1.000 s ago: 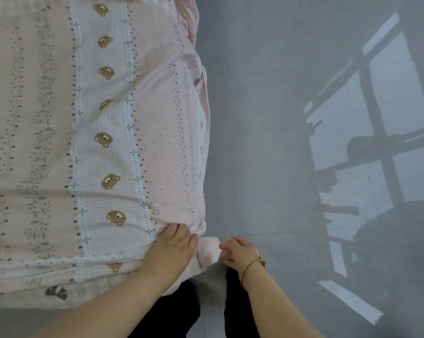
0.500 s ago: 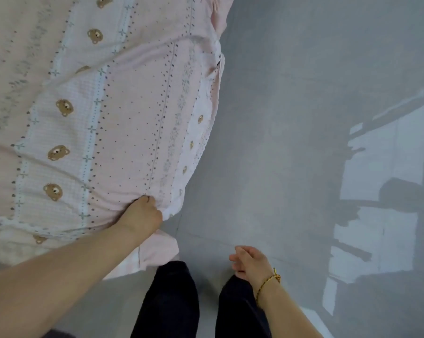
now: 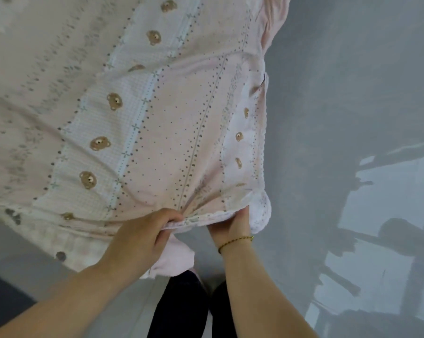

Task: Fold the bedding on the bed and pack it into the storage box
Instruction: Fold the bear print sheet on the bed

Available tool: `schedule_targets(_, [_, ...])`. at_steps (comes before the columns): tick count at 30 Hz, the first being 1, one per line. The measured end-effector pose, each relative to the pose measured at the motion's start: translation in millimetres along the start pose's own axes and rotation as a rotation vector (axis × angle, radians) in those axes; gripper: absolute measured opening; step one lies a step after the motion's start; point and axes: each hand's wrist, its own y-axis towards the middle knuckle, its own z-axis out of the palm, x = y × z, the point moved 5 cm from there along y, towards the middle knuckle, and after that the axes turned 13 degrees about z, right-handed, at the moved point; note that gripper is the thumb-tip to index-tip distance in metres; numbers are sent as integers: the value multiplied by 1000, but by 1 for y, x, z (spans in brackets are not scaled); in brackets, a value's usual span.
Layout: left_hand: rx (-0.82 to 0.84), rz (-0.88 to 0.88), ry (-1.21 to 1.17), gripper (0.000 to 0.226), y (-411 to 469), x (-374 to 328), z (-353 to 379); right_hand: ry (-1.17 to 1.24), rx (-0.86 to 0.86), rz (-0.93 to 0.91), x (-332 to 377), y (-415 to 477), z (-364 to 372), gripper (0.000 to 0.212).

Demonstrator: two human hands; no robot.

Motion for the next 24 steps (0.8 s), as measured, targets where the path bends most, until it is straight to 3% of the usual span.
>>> schedule_targets(5, [-25, 67, -56, 32, -8, 14, 5, -115, -128, -177, 13, -7, 9, 23])
schedule_targets(8, [-83, 10, -67, 32, -12, 16, 6, -95, -107, -223, 14, -22, 3, 23])
schedule_targets(10, [13, -14, -139, 42, -15, 14, 16, -134, -64, -257, 16, -33, 1, 26])
schedule_targets(13, [84, 94, -305, 56, -6, -12, 23, -232, -118, -307, 18, -48, -4, 27])
schedule_targets(15, [126, 211, -196, 78, 7, -38, 29, -346, -152, -361, 21, -64, -3, 27])
schedule_targets(18, [28, 332, 127, 87, 23, -69, 32, -539, -131, -423, 20, -87, 8, 20])
schedule_targets(20, [-62, 420, 199, 82, 27, -84, 26, -599, -69, -428, 15, -106, 17, 16])
schedule_targets(24, [-151, 506, 203, 58, 31, -96, -9, -497, -40, -394, 14, -139, 29, 28])
